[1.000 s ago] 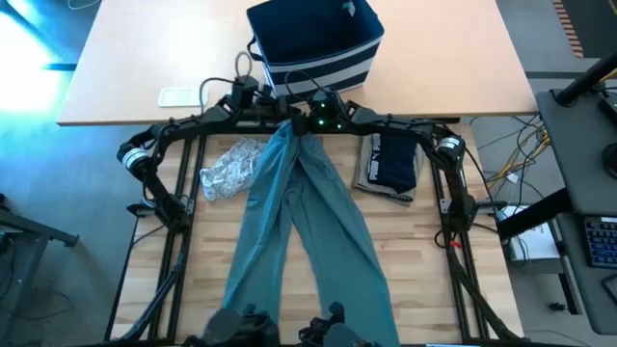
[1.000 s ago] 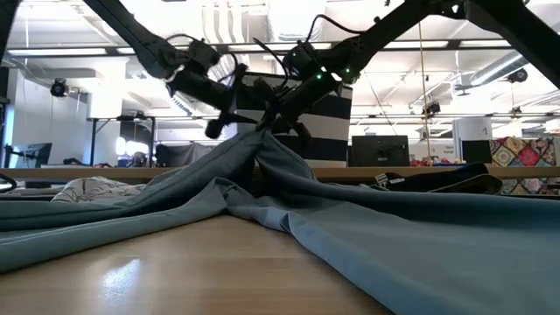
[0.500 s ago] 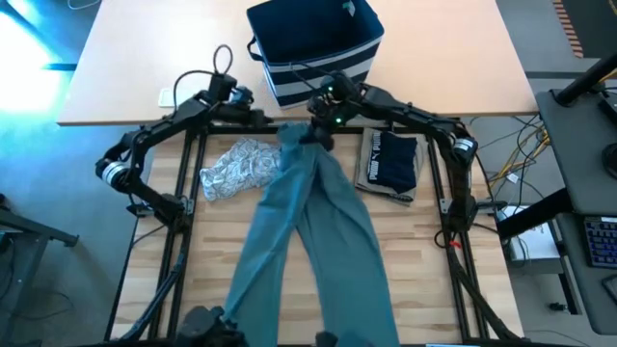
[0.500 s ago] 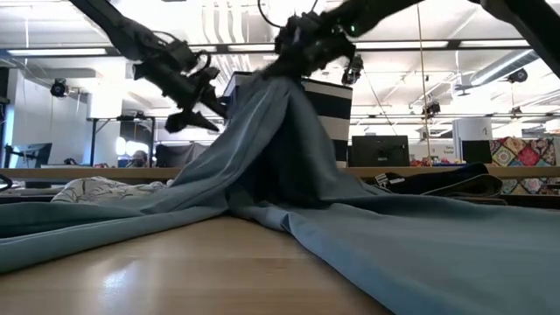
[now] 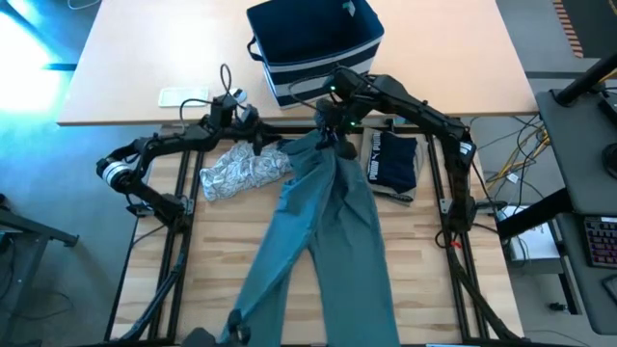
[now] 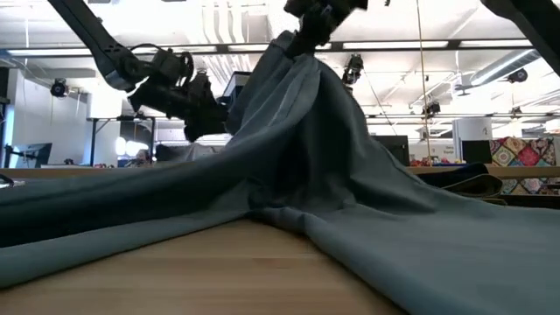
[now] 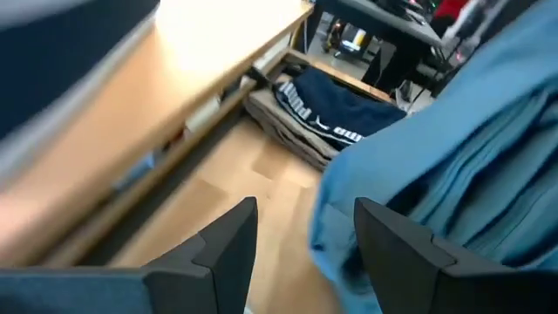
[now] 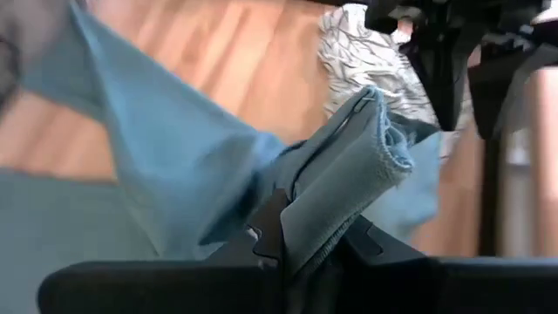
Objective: Fold Laundry from Bin
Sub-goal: Fold the blue pants
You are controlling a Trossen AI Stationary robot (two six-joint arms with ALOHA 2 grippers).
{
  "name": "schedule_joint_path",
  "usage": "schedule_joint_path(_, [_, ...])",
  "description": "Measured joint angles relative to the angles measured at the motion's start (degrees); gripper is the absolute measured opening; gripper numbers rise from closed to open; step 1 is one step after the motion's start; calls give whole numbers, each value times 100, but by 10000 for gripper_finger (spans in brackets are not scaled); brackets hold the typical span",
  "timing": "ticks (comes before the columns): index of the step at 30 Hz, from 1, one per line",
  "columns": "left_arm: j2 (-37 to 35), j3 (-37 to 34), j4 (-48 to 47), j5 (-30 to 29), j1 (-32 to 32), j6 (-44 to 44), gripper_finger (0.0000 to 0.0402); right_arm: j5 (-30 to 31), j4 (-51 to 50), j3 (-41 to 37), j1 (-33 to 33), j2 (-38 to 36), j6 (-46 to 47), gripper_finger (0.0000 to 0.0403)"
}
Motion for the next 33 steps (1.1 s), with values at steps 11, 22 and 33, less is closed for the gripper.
schedule_joint_path(11, [92, 346, -49, -333, -212, 2904, 175, 2610, -799, 558, 545, -11, -2185, 34])
schedule_joint_path(22, [107, 1732, -2865, -698, -695, 4139, 187, 4326, -575, -69, 904, 26, -2948, 34])
schedule_joint_path(33, [373, 1729, -2492, -1437, -1367, 3746, 265, 4359, -390, -78, 907, 26, -2961, 34])
